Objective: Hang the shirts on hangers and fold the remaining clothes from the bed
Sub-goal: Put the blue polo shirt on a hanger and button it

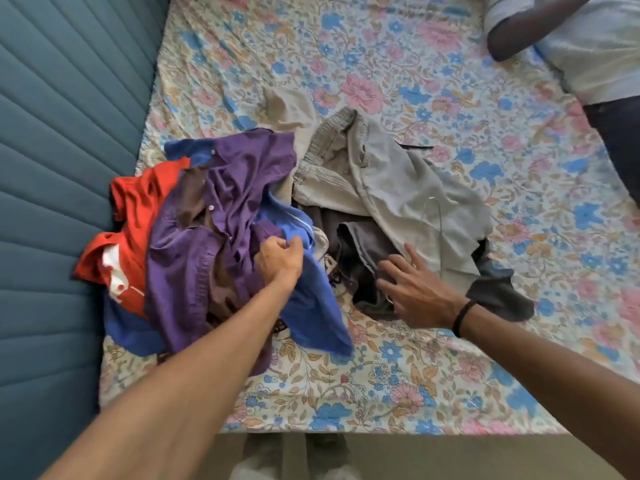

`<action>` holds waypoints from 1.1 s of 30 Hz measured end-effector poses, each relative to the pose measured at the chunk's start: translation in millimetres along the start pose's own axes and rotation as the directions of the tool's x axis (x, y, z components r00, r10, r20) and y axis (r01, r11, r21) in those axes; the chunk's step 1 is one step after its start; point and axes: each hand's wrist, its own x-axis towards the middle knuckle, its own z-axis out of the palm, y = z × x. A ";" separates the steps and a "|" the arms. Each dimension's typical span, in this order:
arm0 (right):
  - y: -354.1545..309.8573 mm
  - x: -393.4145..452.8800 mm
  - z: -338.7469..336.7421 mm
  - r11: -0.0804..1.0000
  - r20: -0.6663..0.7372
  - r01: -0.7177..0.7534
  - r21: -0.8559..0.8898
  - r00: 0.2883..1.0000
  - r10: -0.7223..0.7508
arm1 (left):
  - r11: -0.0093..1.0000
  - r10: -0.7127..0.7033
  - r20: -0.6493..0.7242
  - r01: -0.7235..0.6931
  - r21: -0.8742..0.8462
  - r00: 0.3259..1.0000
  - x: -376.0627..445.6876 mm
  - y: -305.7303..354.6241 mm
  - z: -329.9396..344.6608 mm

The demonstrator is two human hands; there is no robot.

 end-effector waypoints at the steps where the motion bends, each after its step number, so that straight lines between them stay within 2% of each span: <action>1: -4.1 -1.9 -2.6 0.999 -0.069 0.013 0.040 0.998 -0.010 | 0.986 -0.119 -0.055 0.112 -0.120 0.991 -1.0 4.7 -5.7; 2: -8.3 -2.2 -6.0 0.996 -0.128 0.013 0.089 0.992 -0.001 | 0.947 -0.235 -0.101 0.204 -0.250 0.967 -3.5 9.8 -14.4; 4: -13.5 4.7 -23.8 0.980 -0.207 -0.021 0.198 0.976 0.062 | 0.797 -0.404 -0.054 0.322 -0.512 0.913 -5.8 15.9 -38.4; 5: -14.2 12.7 -37.5 0.965 -0.221 -0.043 0.258 0.970 0.102 | 0.772 -0.399 -0.023 0.322 -0.548 0.917 -8.3 19.3 -53.6; 7: -16.4 30.0 -66.5 0.912 -0.245 -0.073 0.403 0.952 0.184 | 0.850 -0.230 0.030 0.216 -0.481 0.973 -17.9 26.1 -92.6; 9: -18.0 52.9 -101.3 0.841 -0.244 -0.092 0.533 0.935 0.257 | 0.966 0.033 0.122 0.000 -0.259 0.992 -33.8 34.6 -146.3; 10: -18.5 67.3 -118.5 0.817 -0.230 -0.105 0.567 0.932 0.279 | 0.987 0.162 0.177 -0.161 -0.018 0.971 -39.8 39.2 -176.2; 11: -20.4 82.2 -134.7 0.803 -0.220 -0.109 0.586 0.932 0.287 | 0.915 0.253 0.237 -0.312 0.256 0.938 -44.5 43.1 -204.8; 12: -25.1 95.4 -150.0 0.793 -0.214 -0.099 0.601 0.936 0.279 | 0.772 0.324 0.286 -0.427 0.471 0.902 -54.9 49.7 -233.1; 13: -33.8 107.8 -165.4 0.784 -0.208 -0.077 0.616 0.944 0.257 | 0.620 0.372 0.309 -0.482 0.619 0.875 -63.1 52.9 -258.3; 14: -45.3 120.1 -182.9 0.778 -0.209 -0.040 0.627 0.953 0.218 | 0.511 0.414 0.312 -0.502 0.698 0.855 -73.4 58.2 -283.4; 15: -54.2 130.7 -190.8 0.764 -0.191 -0.015 0.645 0.965 0.181 | 0.446 0.461 0.308 -0.517 0.730 0.833 -78.8 63.7 -296.7; 17: -81.8 150.8 -213.7 0.731 -0.182 0.077 0.679 0.981 0.066 | 0.396 0.556 0.248 -0.515 0.760 0.793 -94.8 74.9 -331.9; 19: -110.5 163.5 -232.0 0.684 -0.191 0.161 0.711 0.981 -0.033 | 0.421 0.631 0.169 -0.518 0.745 0.757 -109.5 90.6 -364.4; 22: -148.1 171.5 -258.0 0.576 -0.321 0.311 0.756 0.943 -0.089 | 0.450 0.717 0.066 -0.533 0.716 0.694 -129.6 108.0 -411.8; 23: -158.2 171.3 -266.6 0.564 -0.354 0.336 0.755 0.932 -0.081 | 0.441 0.741 0.043 -0.534 0.721 0.670 -136.4 111.0 -424.6; 25: -175.5 169.8 -284.7 0.634 -0.419 0.357 0.686 0.906 -0.057 | 0.414 0.793 -0.008 -0.529 0.741 0.609 -152.1 115.3 -450.3; 26: -182.1 166.6 -295.4 0.674 -0.459 0.357 0.646 0.888 -0.030 | 0.404 0.818 -0.039 -0.524 0.750 0.575 -161.1 117.5 -463.6; 28: -189.8 159.1 -317.2 0.678 -0.540 0.341 0.652 0.836 0.099 | 0.401 0.855 -0.103 -0.522 0.753 0.508 -180.6 122.4 -491.2; 31: -186.2 144.0 -366.2 0.516 -0.507 0.283 0.809 0.780 0.368 | 0.422 0.883 -0.213 -0.511 0.749 0.418 -203.3 132.7 -536.3; 33: -180.9 126.2 -409.9 0.383 -0.465 0.284 0.879 0.686 0.560 | 0.451 0.879 -0.259 -0.519 0.726 0.401 -219.3 136.9 -569.6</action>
